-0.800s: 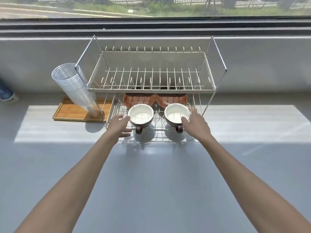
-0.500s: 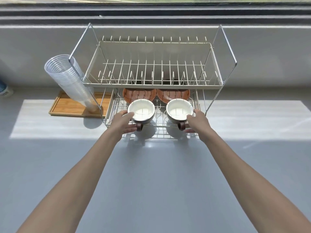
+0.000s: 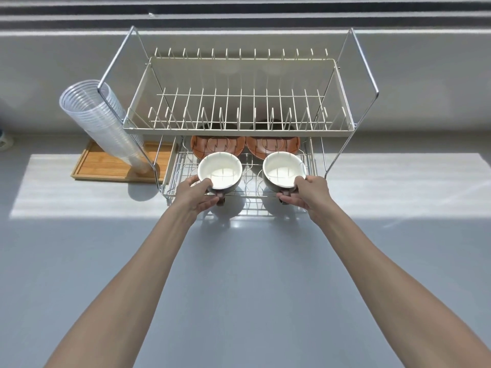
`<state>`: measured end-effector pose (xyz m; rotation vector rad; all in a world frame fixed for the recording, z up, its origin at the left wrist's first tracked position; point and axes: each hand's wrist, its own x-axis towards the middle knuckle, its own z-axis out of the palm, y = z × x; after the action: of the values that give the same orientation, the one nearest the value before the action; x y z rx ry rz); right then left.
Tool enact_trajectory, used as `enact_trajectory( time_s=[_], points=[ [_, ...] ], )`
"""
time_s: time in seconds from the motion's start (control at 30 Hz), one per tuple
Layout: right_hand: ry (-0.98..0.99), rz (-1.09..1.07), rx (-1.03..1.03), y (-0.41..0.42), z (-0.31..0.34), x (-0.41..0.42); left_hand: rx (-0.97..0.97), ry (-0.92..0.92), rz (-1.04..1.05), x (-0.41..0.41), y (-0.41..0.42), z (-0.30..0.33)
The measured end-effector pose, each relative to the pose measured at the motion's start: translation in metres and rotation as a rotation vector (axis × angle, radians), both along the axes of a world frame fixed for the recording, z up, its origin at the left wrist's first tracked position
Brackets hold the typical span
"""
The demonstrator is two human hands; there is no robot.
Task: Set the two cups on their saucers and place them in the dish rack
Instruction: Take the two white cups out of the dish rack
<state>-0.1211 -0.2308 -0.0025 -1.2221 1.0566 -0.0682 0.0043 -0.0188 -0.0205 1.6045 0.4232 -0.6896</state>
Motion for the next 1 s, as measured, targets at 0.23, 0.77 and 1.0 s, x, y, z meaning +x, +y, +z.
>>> enact_trajectory(
  time_s=[0.23, 0.77, 1.0],
  points=[
    [-0.092, -0.017, 0.019, 0.009, 0.01, -0.021, -0.022, -0.046, 0.027, -0.018, 0.009, 0.01],
    [-0.09, -0.058, -0.033, 0.011, 0.007, -0.133, -0.082, 0.004, -0.074, -0.118, -0.001, 0.009],
    [-0.047, -0.24, -0.051, -0.004, -0.011, -0.189, -0.077, 0.06, -0.178, -0.161, -0.032, -0.001]
  ],
)
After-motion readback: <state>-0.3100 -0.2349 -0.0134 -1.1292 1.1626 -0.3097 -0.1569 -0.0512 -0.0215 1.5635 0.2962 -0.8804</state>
